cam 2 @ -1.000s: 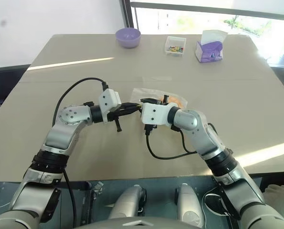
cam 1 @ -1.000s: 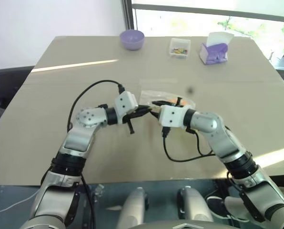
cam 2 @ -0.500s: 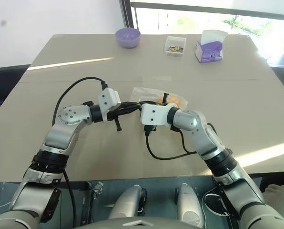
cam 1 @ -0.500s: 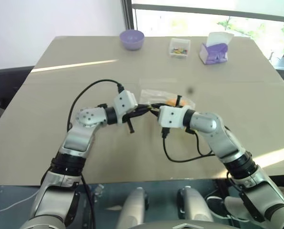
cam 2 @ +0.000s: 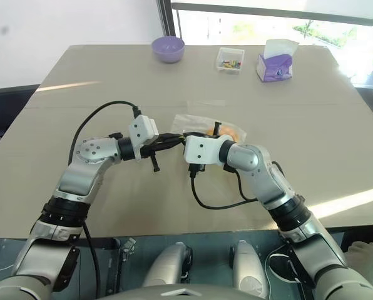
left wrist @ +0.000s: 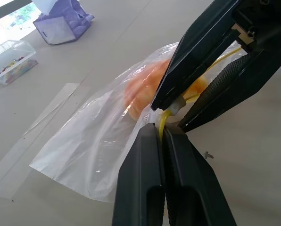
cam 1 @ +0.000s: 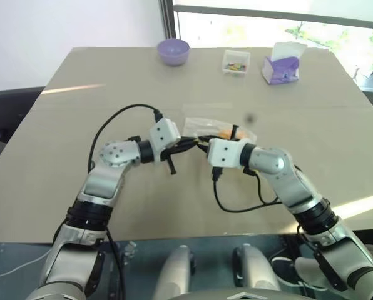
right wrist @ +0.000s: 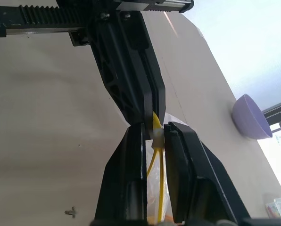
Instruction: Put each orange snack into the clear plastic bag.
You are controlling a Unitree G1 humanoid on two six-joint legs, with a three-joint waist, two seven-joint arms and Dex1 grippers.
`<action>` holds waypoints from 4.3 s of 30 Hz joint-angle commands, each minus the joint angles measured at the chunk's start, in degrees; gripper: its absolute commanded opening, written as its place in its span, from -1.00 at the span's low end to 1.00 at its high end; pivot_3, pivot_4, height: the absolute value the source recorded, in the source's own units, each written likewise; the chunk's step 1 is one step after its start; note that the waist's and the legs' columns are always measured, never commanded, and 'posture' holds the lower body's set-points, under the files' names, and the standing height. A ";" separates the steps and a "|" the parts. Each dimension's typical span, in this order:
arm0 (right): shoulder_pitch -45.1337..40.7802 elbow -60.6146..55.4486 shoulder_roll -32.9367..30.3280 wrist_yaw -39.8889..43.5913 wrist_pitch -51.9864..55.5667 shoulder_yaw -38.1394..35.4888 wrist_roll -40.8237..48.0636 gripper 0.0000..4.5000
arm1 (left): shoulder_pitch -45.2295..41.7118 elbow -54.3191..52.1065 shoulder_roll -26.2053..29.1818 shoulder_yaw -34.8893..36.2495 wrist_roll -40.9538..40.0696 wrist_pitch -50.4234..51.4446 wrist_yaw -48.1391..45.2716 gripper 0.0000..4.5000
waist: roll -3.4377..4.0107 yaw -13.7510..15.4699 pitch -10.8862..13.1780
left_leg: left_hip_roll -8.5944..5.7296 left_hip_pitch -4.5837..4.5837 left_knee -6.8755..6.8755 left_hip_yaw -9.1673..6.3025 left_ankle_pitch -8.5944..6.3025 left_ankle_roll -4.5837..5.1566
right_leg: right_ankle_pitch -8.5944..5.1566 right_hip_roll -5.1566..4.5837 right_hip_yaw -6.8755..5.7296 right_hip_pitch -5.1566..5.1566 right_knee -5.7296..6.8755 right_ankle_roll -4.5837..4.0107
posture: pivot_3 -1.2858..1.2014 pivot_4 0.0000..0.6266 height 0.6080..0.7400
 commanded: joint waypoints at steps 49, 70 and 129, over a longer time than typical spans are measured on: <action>1.04 -4.60 -4.20 -3.78 6.04 -7.11 0.94 -0.99 | -0.25 5.62 2.36 1.51 0.65 -4.12 -0.40 -1.00 | 0.01 0.04 0.01 | -0.01 -0.01 -0.02 0.01 0.00 0.00 | 0.00 -0.01 0.01 -0.02 -0.02 0.00 | 0.03 -0.52 1.00; 8.45 -7.40 -12.48 -5.00 5.06 -10.00 1.30 -0.99 | -0.88 5.91 2.78 2.99 -0.66 -3.66 -0.81 -1.00 | 0.01 0.12 0.02 | 0.00 -0.03 -0.04 0.02 0.00 0.00 | 0.00 -0.01 0.01 -0.03 -0.04 0.00 | 0.03 -0.52 1.00; 23.27 -16.82 -14.34 -2.74 9.84 -14.42 9.77 -0.06 | 0.61 -1.78 0.75 3.35 -1.67 1.84 2.70 -1.00 | -0.02 0.19 0.02 | 0.00 -0.03 -0.01 0.03 -0.02 0.03 | 0.00 -0.02 0.01 0.02 -0.08 0.01 | 0.03 -0.52 1.00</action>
